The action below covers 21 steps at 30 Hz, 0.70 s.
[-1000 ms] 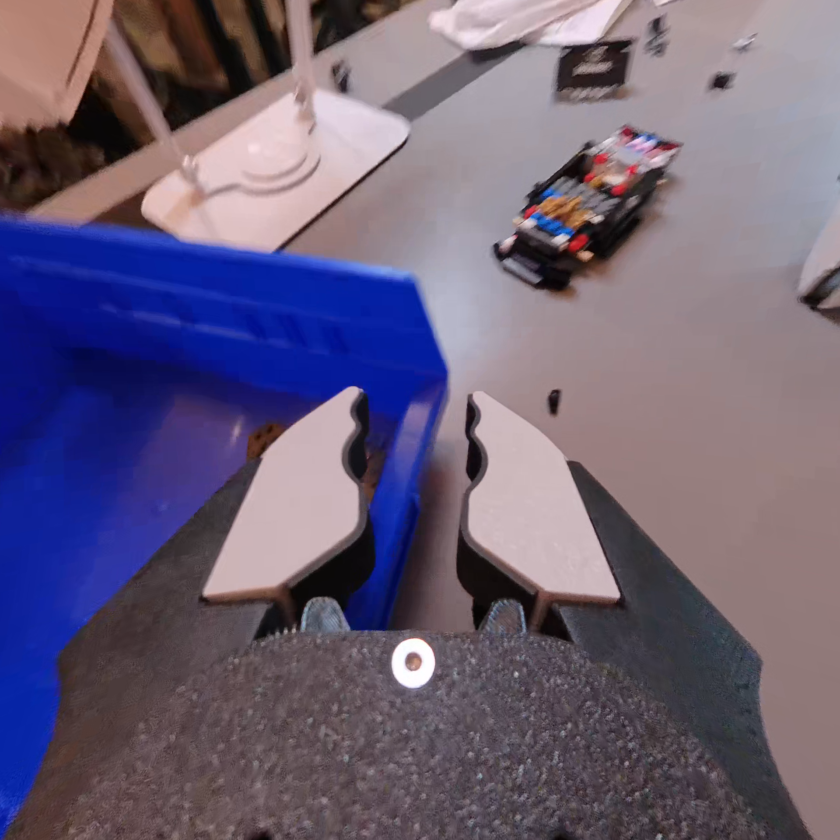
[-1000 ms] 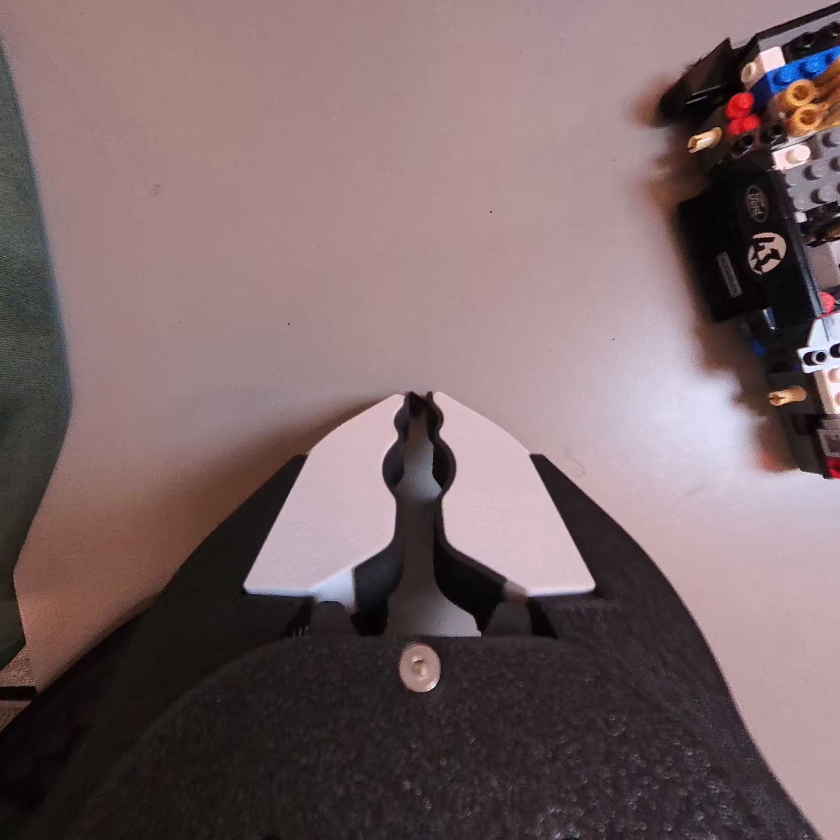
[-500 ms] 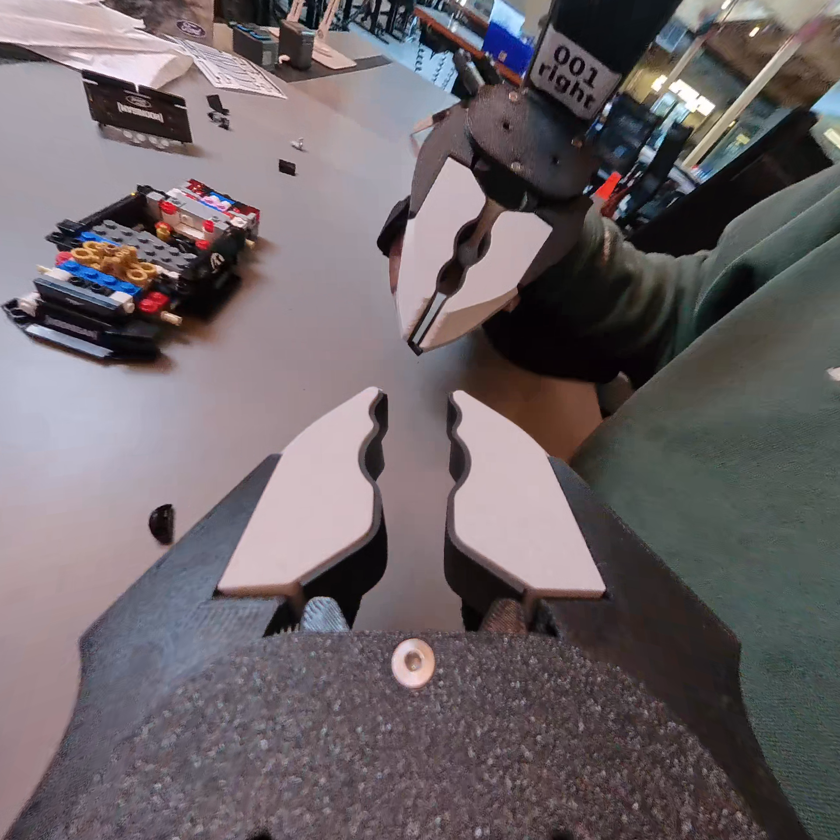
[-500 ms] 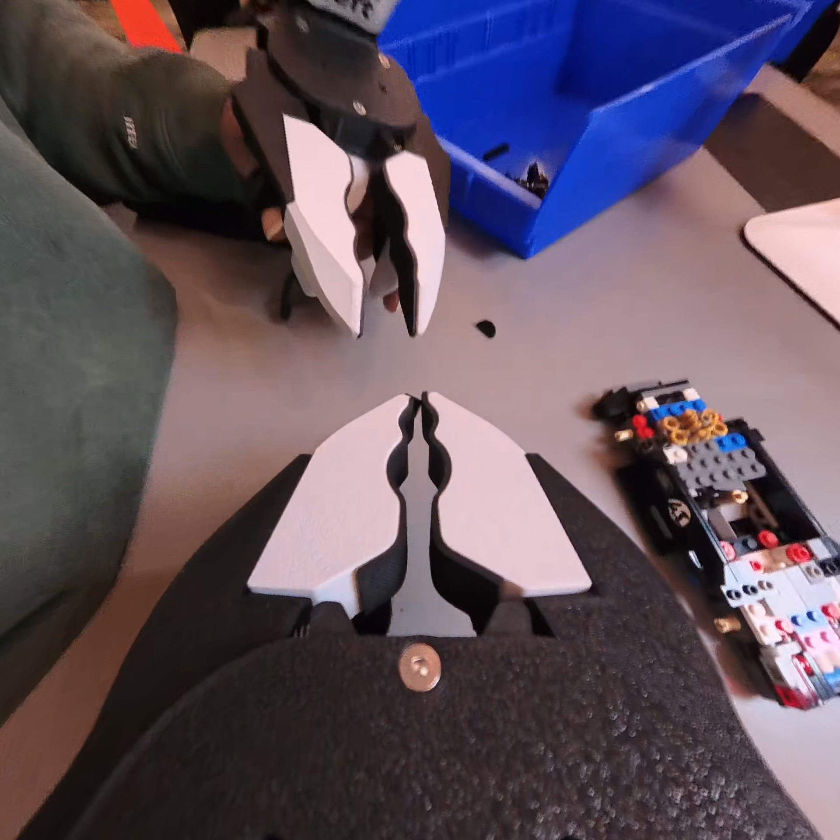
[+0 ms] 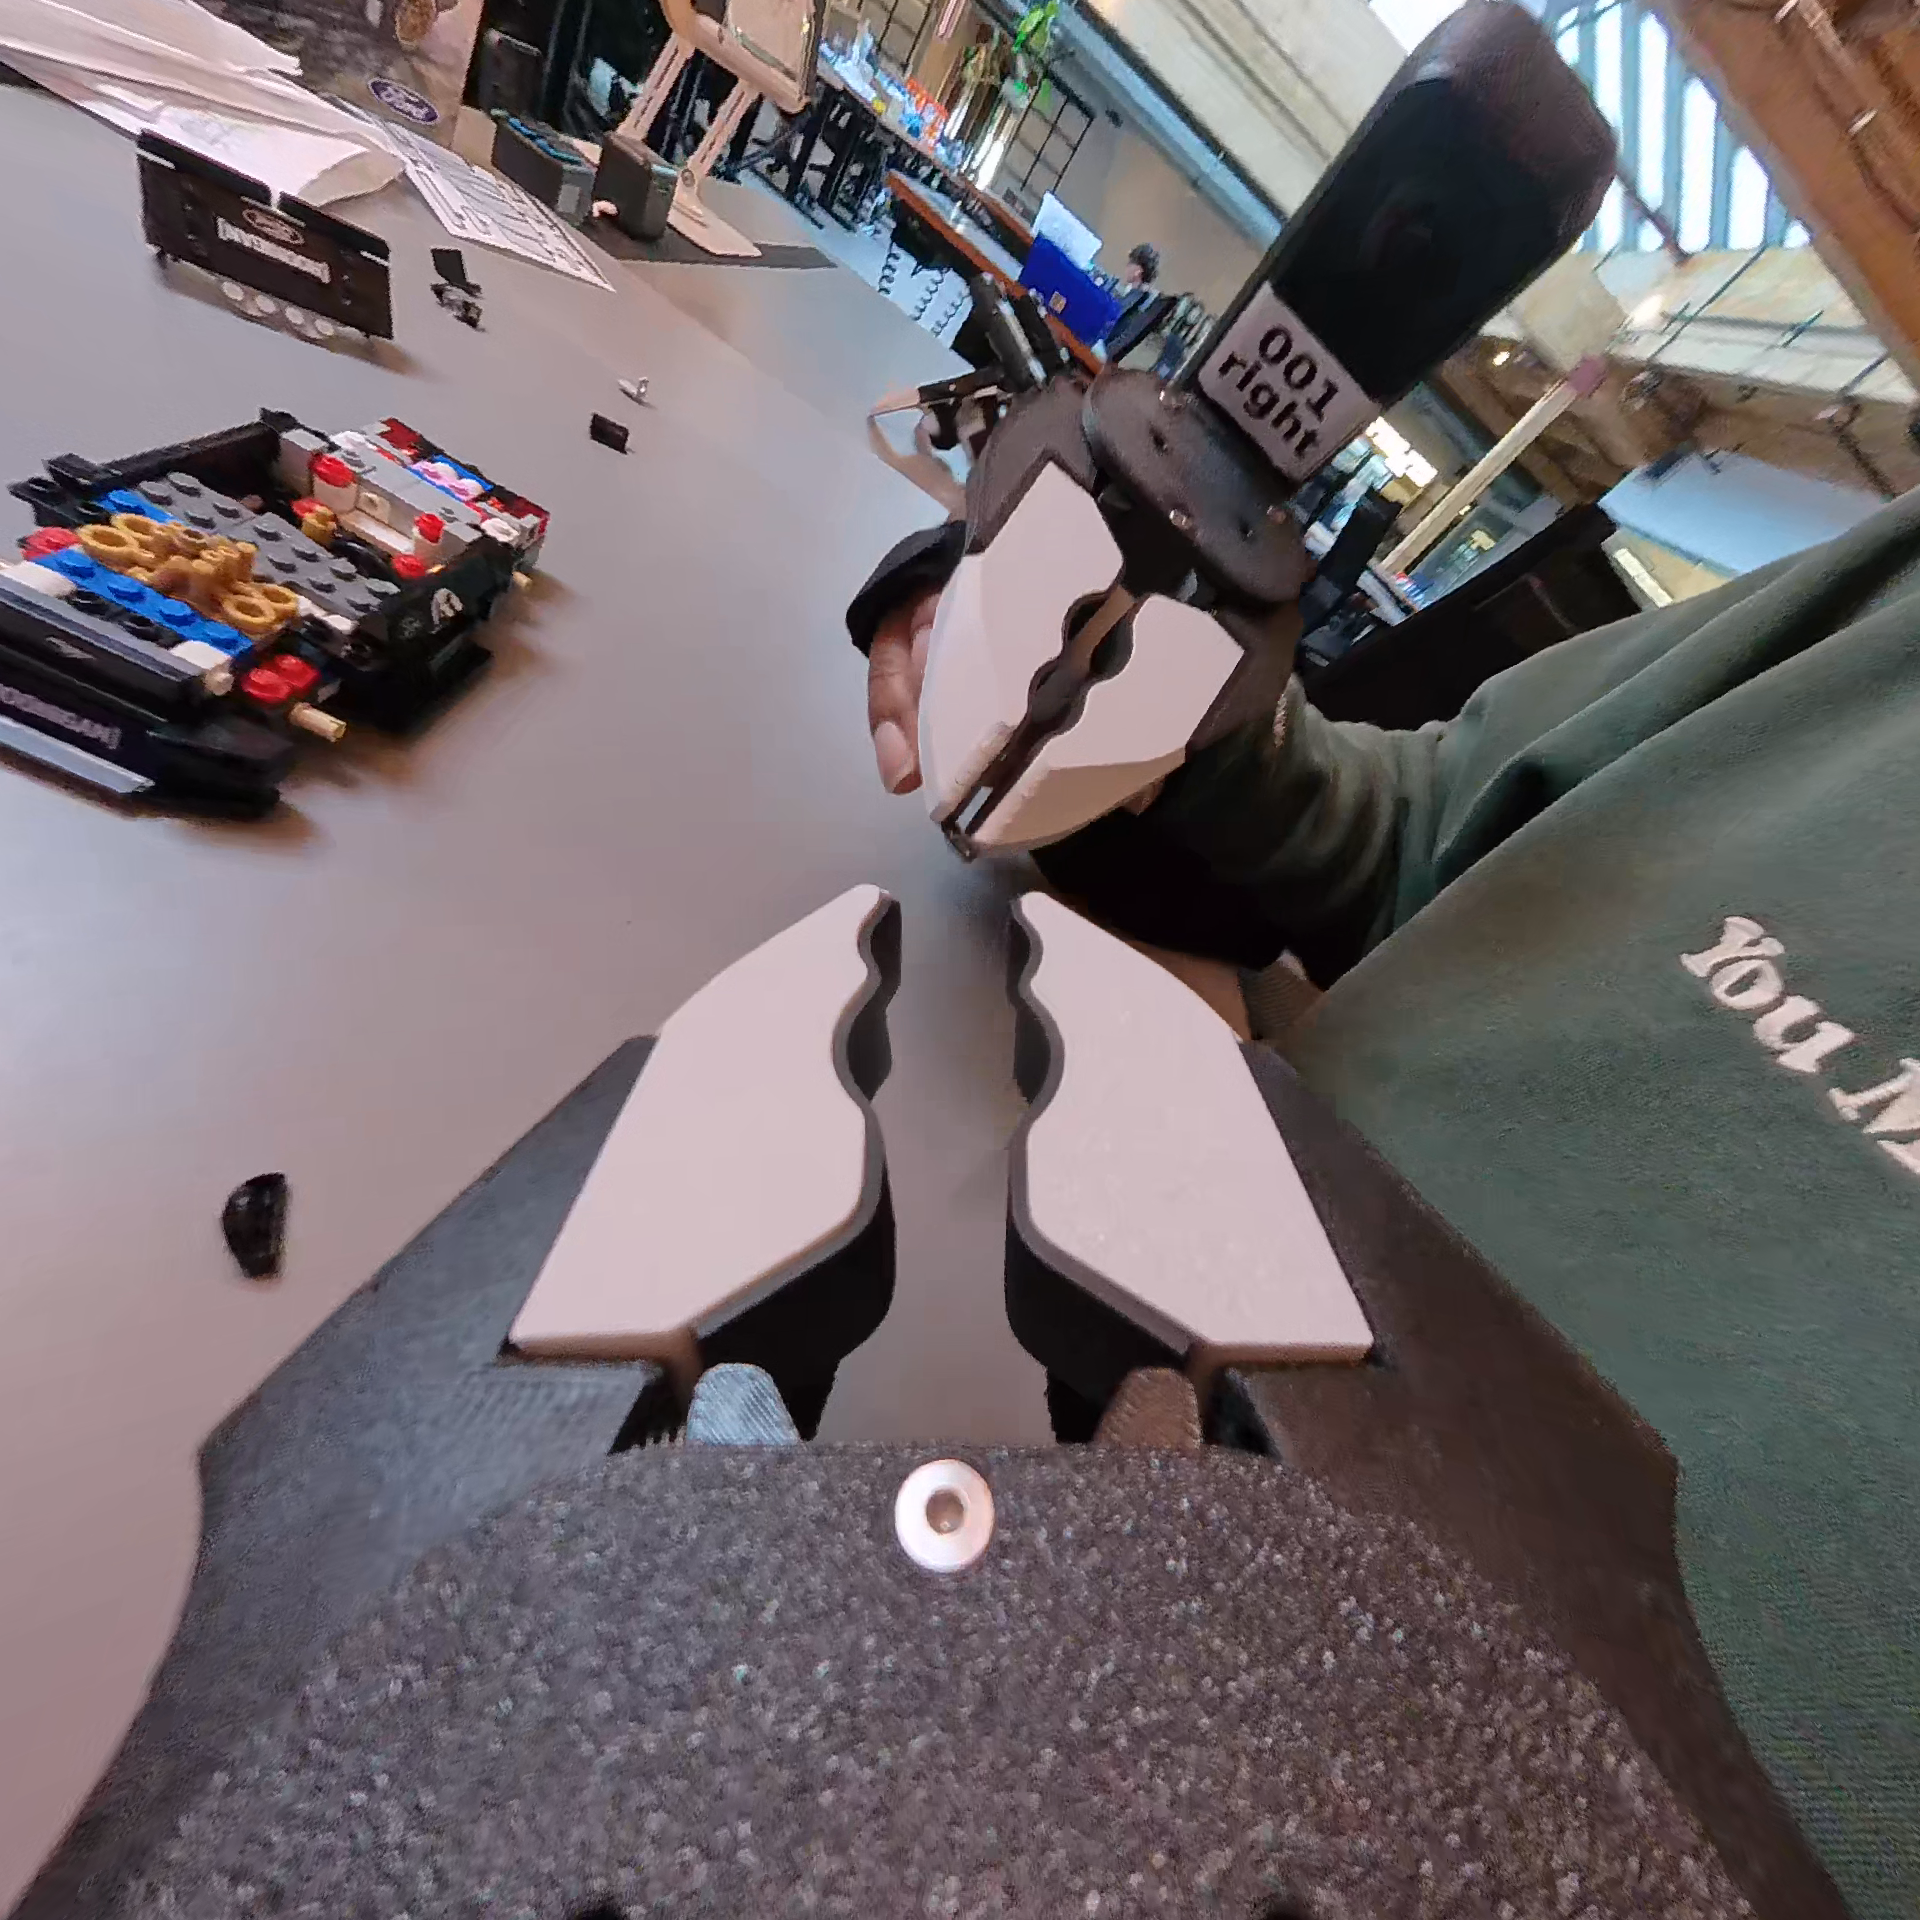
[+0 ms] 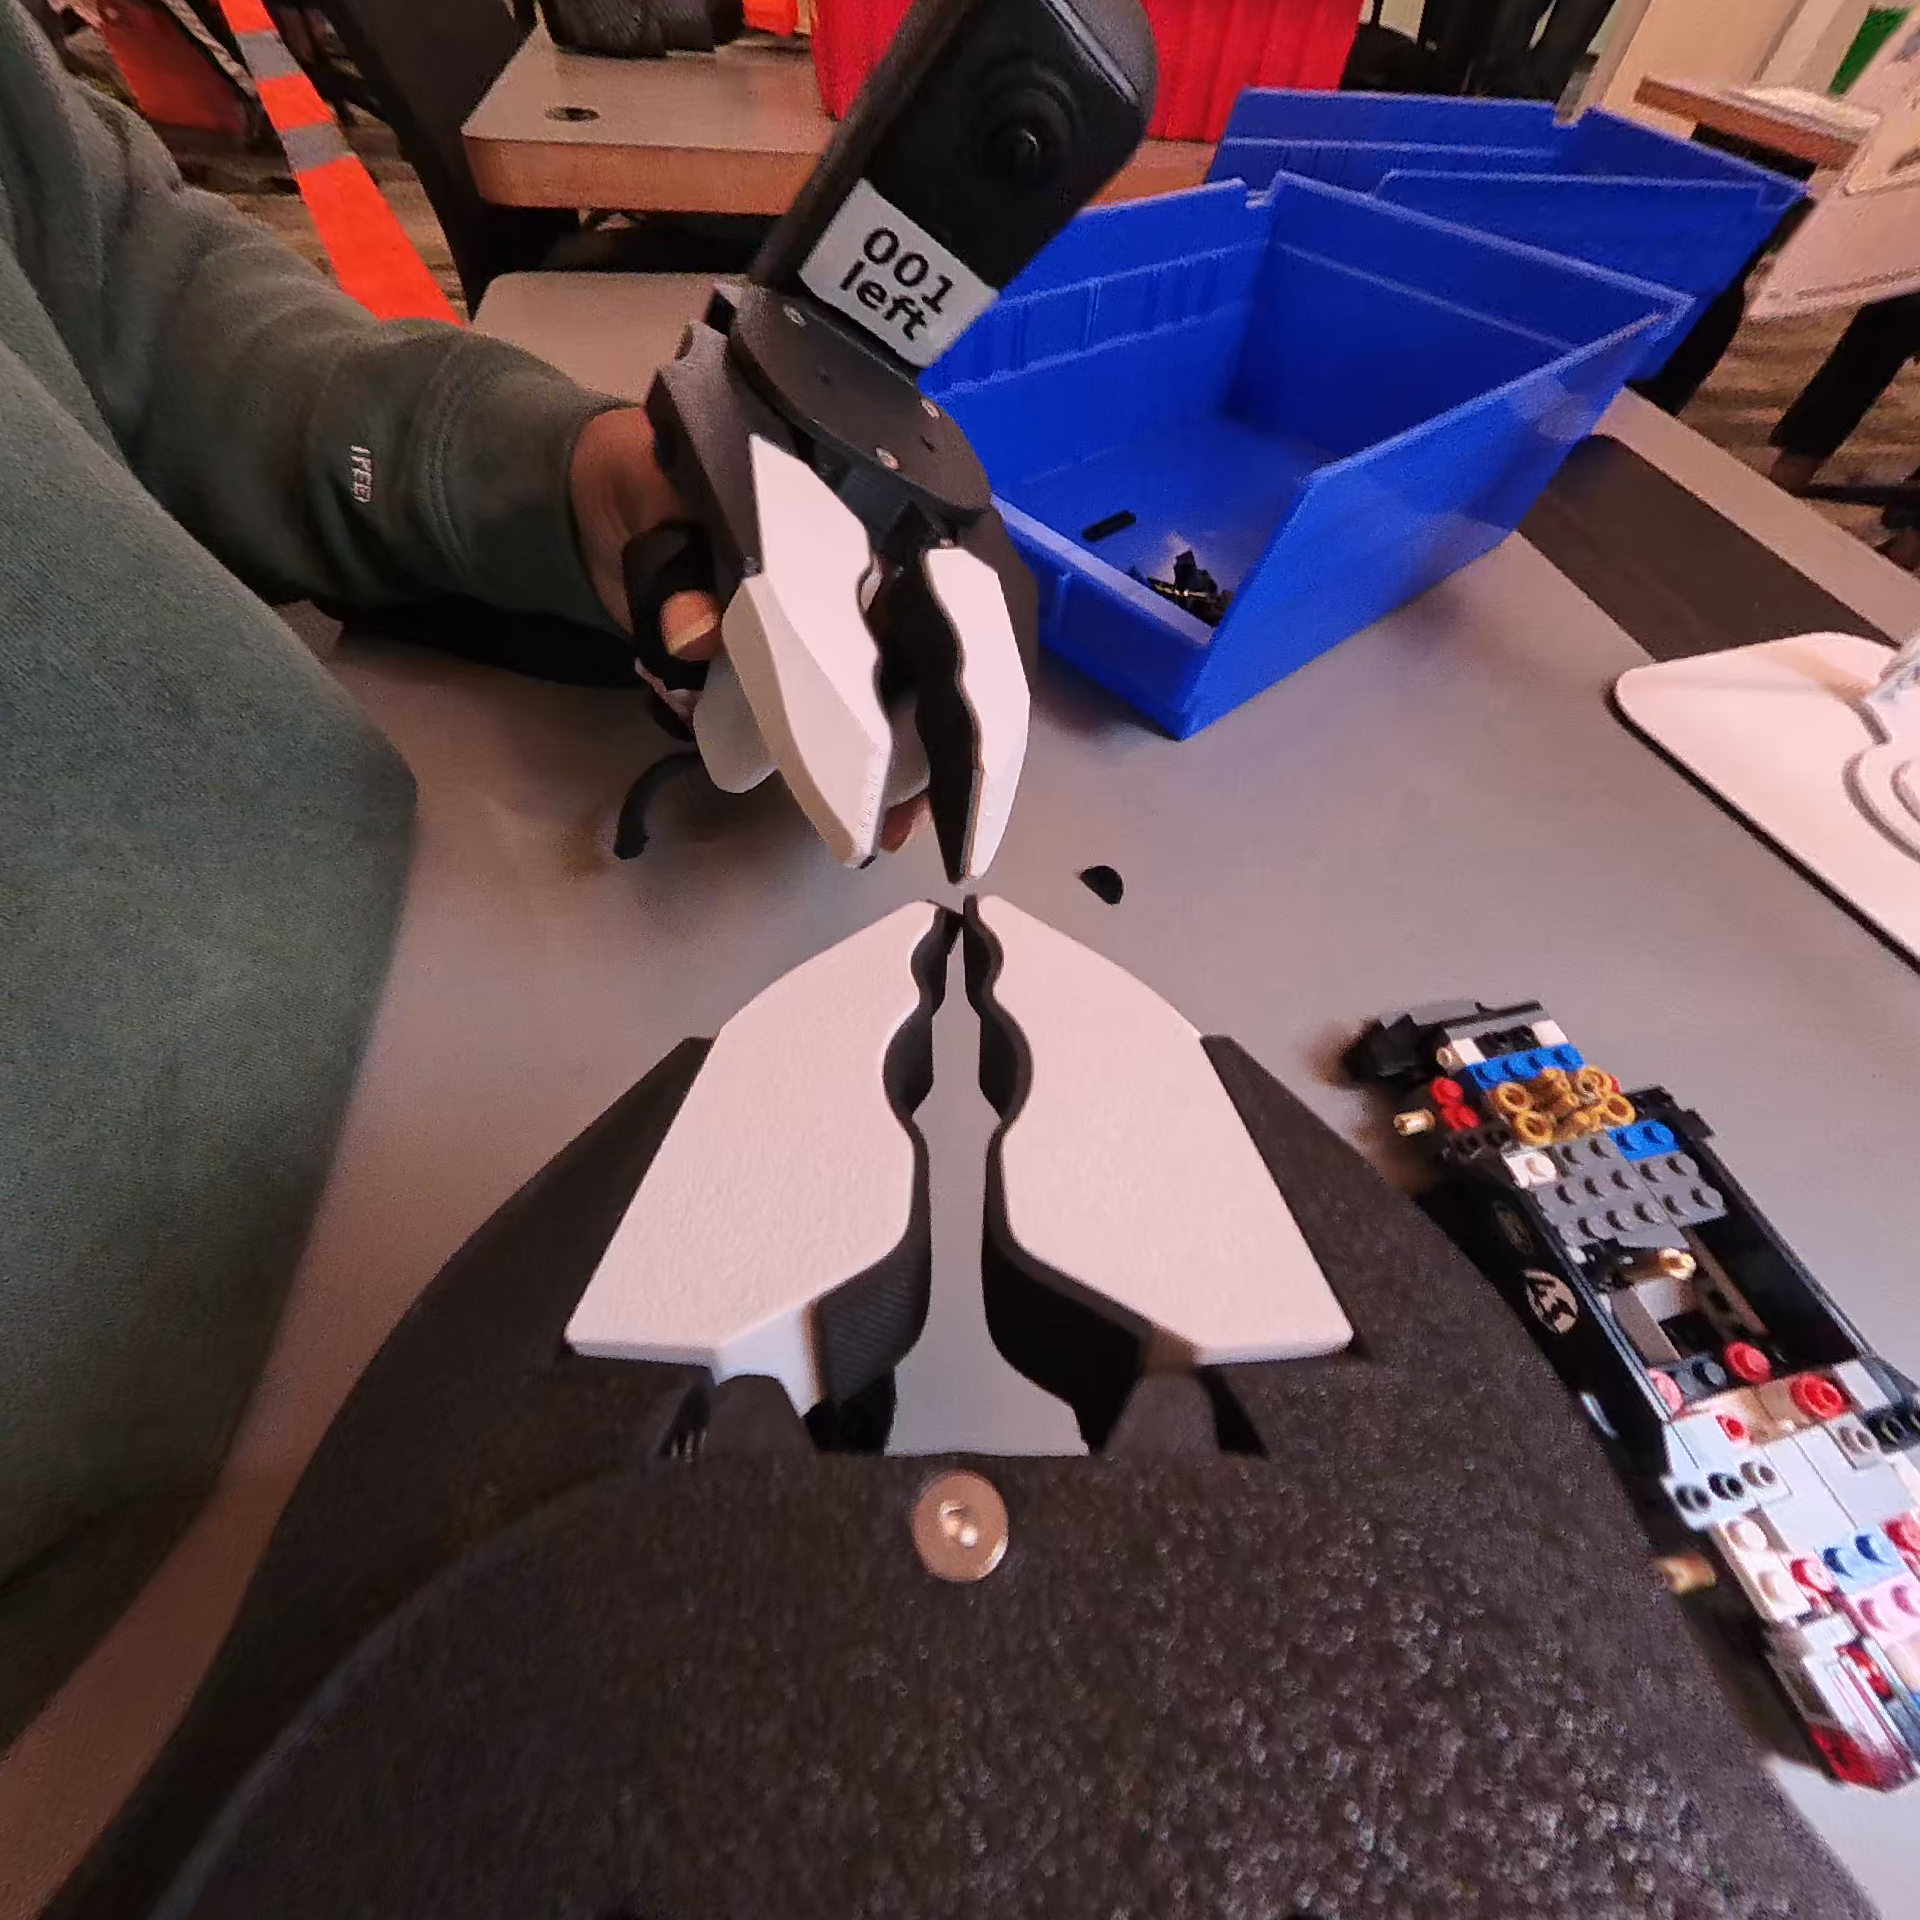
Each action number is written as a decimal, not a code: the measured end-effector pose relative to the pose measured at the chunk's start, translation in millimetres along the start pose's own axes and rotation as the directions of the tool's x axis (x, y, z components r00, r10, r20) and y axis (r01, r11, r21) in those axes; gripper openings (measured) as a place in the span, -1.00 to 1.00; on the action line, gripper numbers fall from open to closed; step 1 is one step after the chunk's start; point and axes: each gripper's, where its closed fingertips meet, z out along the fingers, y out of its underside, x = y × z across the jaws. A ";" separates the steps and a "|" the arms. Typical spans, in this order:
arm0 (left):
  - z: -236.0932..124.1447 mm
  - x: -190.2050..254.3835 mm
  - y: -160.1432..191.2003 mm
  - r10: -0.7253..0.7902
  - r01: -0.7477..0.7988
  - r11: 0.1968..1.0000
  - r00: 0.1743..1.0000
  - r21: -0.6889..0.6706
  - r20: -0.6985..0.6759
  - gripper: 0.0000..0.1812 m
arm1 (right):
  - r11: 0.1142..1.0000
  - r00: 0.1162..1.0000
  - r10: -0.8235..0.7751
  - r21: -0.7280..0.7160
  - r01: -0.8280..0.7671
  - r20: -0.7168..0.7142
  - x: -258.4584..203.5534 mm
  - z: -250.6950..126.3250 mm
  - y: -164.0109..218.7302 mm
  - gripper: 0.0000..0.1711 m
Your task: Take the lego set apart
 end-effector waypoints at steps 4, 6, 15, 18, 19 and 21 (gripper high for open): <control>1.3 7.9 -3.5 -0.087 0.090 0.995 0.993 0.032 -0.085 -0.85 | 0.999 0.999 -0.021 0.024 0.020 0.027 -8.3 3.7 -4.6 -0.97; 1.4 12.9 -4.7 -0.112 0.118 0.992 0.985 0.039 -0.131 -0.90 | 0.999 0.999 -0.027 0.031 0.026 0.035 -11.3 5.1 -5.6 -0.97; -0.5 18.1 -5.9 -0.112 0.121 0.992 0.980 0.043 -0.166 -0.92 | 0.997 0.997 -0.015 0.081 0.009 0.075 -18.2 4.6 -13.4 -0.97; -0.9 20.3 -6.2 -0.110 0.120 0.992 0.978 0.044 -0.178 -0.91 | 0.996 0.996 -0.006 0.093 -0.002 0.085 -19.6 4.1 -15.3 -0.97; -0.9 21.4 -6.3 -0.110 0.120 0.992 0.977 0.043 -0.184 -0.90 | 0.995 0.996 -0.005 0.098 -0.003 0.087 -20.2 3.6 -16.1 -0.97; -1.5 24.3 -6.5 -0.119 0.130 0.991 0.972 0.040 -0.203 -0.90 | 0.994 0.996 -0.006 0.113 -0.004 0.089 -20.8 2.7 -18.8 -0.97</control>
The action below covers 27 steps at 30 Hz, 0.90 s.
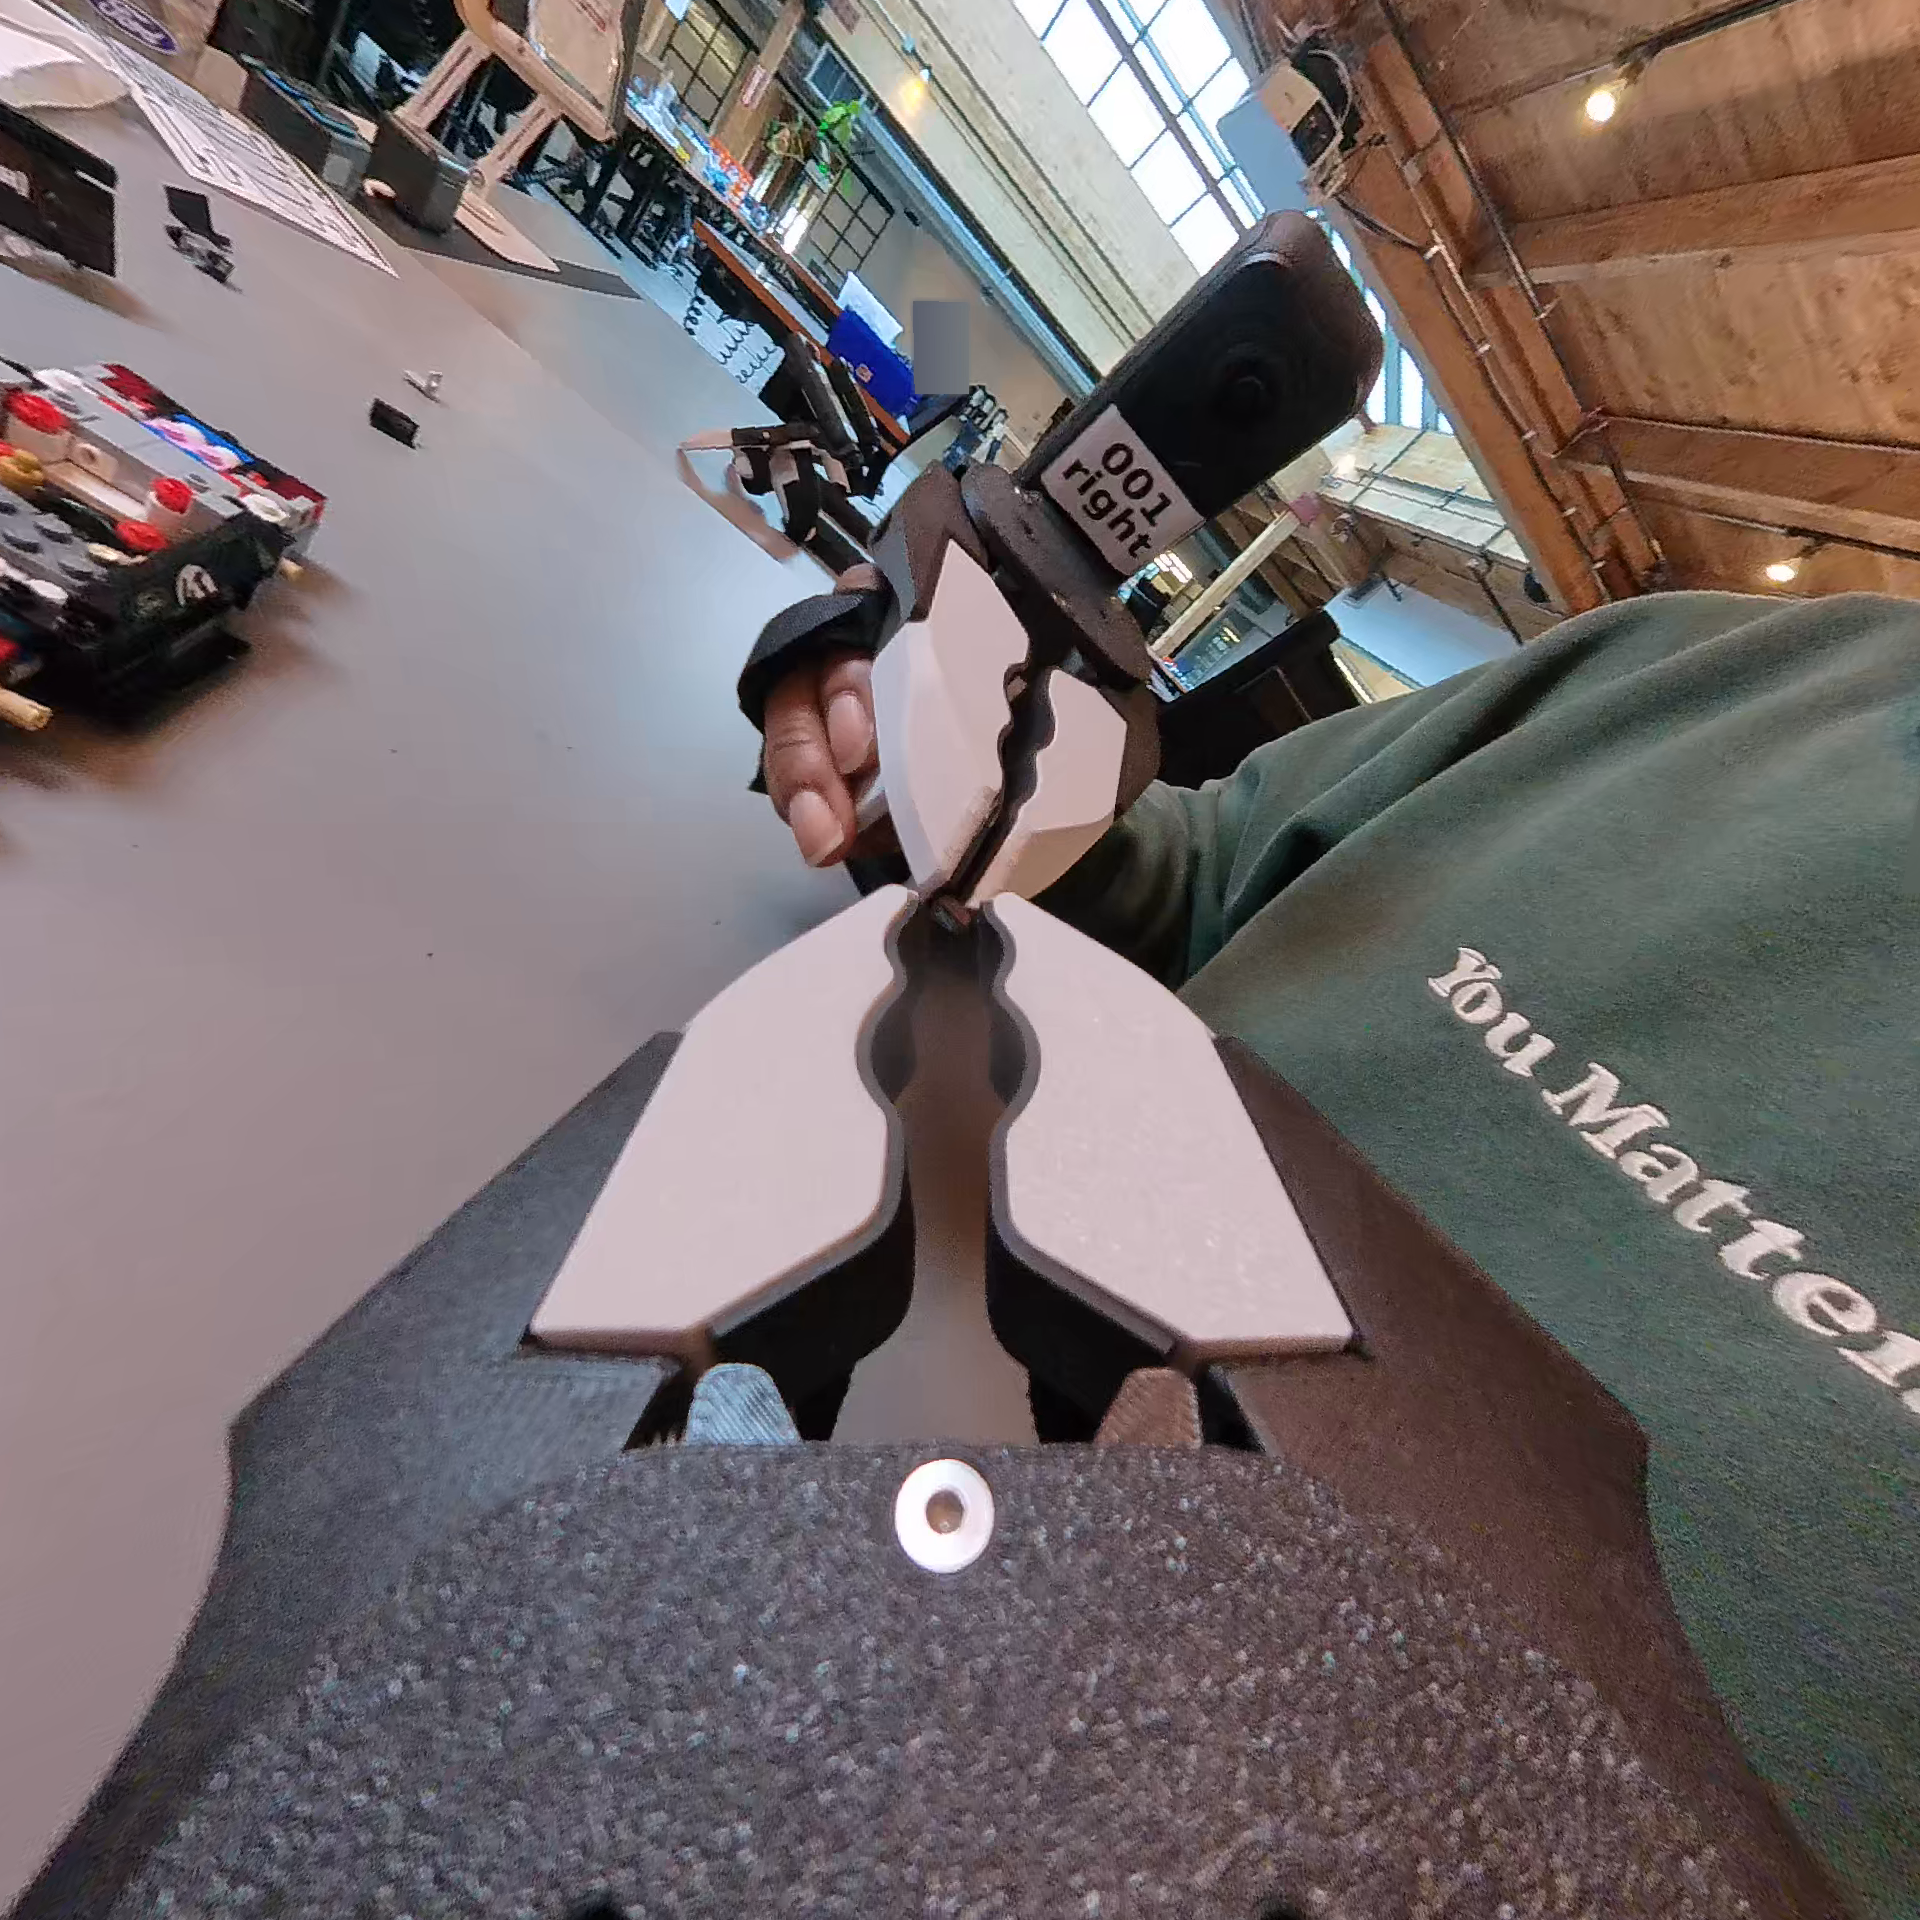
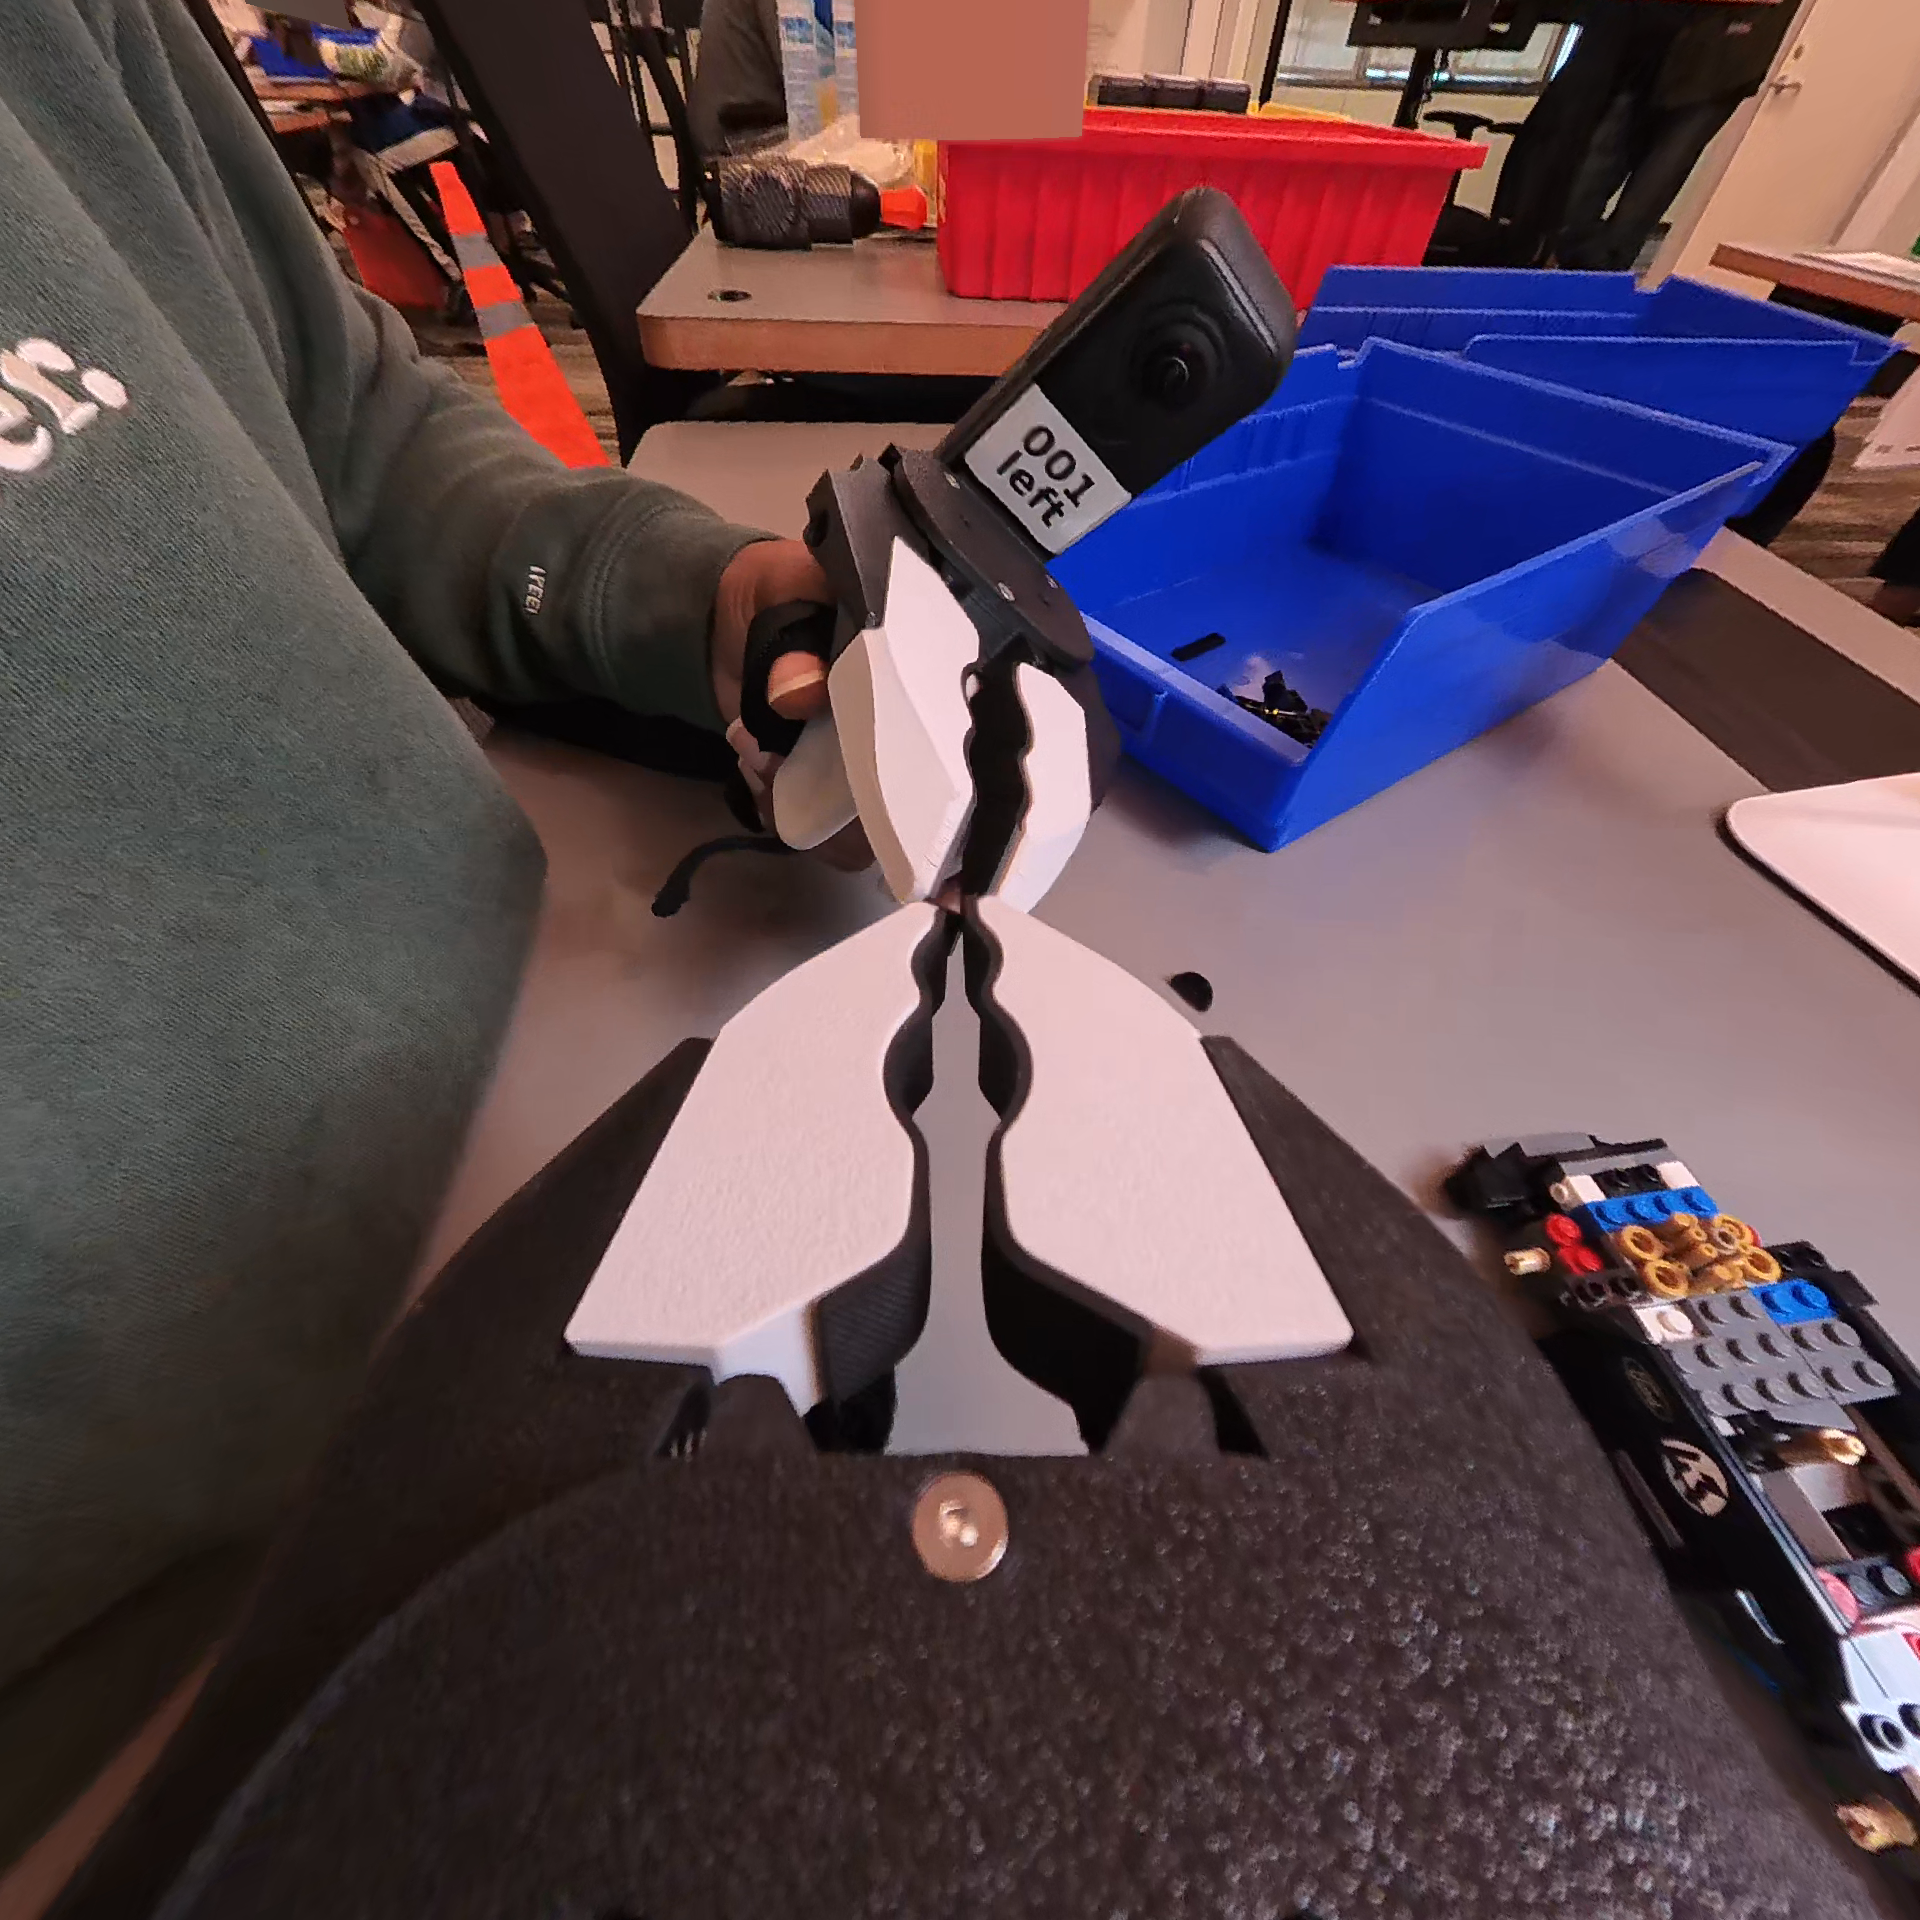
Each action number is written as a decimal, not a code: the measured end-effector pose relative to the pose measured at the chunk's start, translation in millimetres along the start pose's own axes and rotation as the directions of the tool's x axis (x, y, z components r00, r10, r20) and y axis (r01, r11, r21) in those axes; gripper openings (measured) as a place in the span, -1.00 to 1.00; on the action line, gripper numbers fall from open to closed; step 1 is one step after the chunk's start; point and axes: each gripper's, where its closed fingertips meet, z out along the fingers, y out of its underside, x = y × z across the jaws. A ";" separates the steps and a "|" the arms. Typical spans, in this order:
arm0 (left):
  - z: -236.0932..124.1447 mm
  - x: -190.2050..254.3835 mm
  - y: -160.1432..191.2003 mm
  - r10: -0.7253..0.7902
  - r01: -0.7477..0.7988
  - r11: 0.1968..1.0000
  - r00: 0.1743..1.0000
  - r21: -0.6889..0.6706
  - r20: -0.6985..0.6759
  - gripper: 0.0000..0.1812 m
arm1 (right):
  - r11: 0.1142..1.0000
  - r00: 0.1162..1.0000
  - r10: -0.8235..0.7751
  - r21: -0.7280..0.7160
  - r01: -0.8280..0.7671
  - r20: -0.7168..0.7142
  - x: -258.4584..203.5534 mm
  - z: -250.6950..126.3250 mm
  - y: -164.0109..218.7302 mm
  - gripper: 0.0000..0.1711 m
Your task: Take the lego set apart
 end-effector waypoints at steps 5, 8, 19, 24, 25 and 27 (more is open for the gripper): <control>2.8 5.7 4.6 -0.008 0.007 1.000 0.999 -0.021 -0.035 -0.93 | 1.000 1.000 0.000 0.021 0.000 0.013 -2.8 -1.1 -4.1 -0.97; 3.8 7.3 4.5 -0.013 0.012 1.000 0.999 -0.018 -0.049 -0.94 | 1.000 1.000 -0.005 0.023 0.004 0.013 -3.6 -2.4 -4.9 -0.97; 3.3 6.3 8.5 0.055 -0.056 0.997 0.998 -0.051 -0.023 -0.98 | 0.999 0.999 0.029 0.030 -0.030 0.043 -4.6 -2.6 -3.3 -0.97; 1.0 2.9 9.2 0.122 -0.120 0.990 0.992 -0.069 0.020 -1.00 | 0.999 0.999 0.036 0.020 -0.036 0.038 -2.9 -1.7 -0.6 -0.97; 0.3 3.3 8.4 0.128 -0.126 0.990 0.992 -0.067 0.021 -1.00 | 0.999 0.999 0.036 0.019 -0.037 0.037 -2.5 -1.8 -0.3 -0.97; -0.6 2.9 7.6 0.134 -0.132 0.989 0.991 -0.067 0.027 -1.00 | 0.999 0.999 0.037 0.021 -0.038 0.037 -2.5 -1.9 -0.6 -0.97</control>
